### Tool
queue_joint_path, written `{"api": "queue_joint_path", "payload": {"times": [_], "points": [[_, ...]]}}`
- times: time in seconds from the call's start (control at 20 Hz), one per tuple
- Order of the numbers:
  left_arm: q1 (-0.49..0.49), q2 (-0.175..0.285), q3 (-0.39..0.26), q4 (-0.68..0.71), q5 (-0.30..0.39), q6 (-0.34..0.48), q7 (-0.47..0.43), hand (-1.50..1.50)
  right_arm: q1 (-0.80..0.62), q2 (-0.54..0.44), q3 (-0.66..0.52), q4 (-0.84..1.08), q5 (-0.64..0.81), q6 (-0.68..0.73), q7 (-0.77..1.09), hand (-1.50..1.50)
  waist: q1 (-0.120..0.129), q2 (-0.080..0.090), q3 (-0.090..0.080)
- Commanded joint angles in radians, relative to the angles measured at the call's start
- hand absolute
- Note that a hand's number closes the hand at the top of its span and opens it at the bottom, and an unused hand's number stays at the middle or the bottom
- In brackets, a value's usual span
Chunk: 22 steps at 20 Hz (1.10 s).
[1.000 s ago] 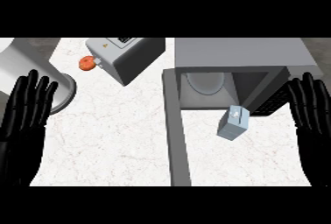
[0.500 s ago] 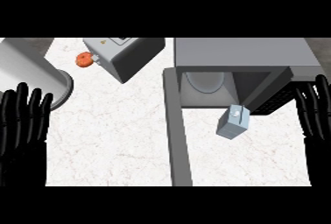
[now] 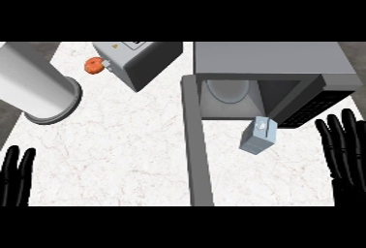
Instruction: Pick up the milk, place it into the microwave and close the microwave
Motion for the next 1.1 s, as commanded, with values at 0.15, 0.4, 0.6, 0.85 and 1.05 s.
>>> {"api": "queue_joint_path", "payload": {"times": [0.15, 0.4, 0.6, 0.85, 1.05], "points": [[0.257, 0.015, -0.004, -0.056, 0.08, -0.109, -0.175, -1.5, 0.068, 0.021, 0.074, 0.023, 0.12, -0.039, -0.067, -1.5, 0.005, 0.0, 0.0], [0.329, 0.03, 0.047, -0.042, 0.128, -0.171, -0.259, -1.5, 0.012, 0.022, 0.072, 0.087, 0.18, -0.085, -0.041, -1.5, 0.006, 0.001, 0.0], [0.486, 0.024, 0.005, -0.122, 0.141, -0.208, -0.284, -1.5, 0.045, 0.022, 0.054, 0.173, 0.173, -0.112, -0.15, -1.5, 0.011, 0.0, 0.0], [0.515, 0.025, 0.09, -0.032, 0.192, -0.276, -0.4, -1.5, -0.056, 0.008, 0.011, 0.267, 0.172, -0.116, -0.114, -1.5, 0.011, 0.001, 0.0], [0.559, 0.005, 0.066, -0.031, 0.145, -0.307, -0.459, -1.5, -0.006, -0.001, 0.028, 0.311, 0.172, -0.118, -0.175, -1.5, 0.006, 0.0, 0.0]]}}
